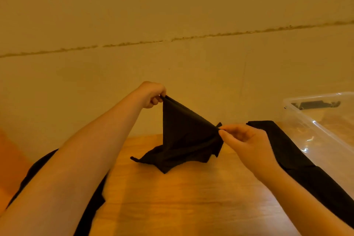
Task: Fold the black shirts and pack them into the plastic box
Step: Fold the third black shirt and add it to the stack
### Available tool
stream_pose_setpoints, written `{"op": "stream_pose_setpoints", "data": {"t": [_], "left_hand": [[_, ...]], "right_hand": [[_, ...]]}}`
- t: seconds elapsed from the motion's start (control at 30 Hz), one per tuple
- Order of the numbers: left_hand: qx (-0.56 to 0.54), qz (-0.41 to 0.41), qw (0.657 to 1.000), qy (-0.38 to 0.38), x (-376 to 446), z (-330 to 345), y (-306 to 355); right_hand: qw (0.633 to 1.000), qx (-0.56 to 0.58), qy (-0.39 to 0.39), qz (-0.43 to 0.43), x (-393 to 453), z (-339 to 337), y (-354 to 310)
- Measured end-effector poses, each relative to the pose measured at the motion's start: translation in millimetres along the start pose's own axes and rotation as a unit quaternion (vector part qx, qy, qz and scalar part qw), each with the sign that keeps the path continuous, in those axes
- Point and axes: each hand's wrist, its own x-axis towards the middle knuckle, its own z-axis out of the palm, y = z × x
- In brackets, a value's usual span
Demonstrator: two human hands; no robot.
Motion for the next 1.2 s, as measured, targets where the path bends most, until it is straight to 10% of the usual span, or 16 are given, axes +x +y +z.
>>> {"op": "stream_pose_setpoints", "data": {"t": [0.7,1.2], "left_hand": [[-0.072,0.014,0.996,0.051,-71.4,-105.3,60.0],[-0.167,0.086,0.980,-0.069,-98.7,-109.6,42.0]], "right_hand": [[0.985,-0.143,-0.001,-0.100,154.8,-44.7,-108.7],[0.990,-0.109,-0.064,-0.057,157.4,-62.9,-103.5]]}}
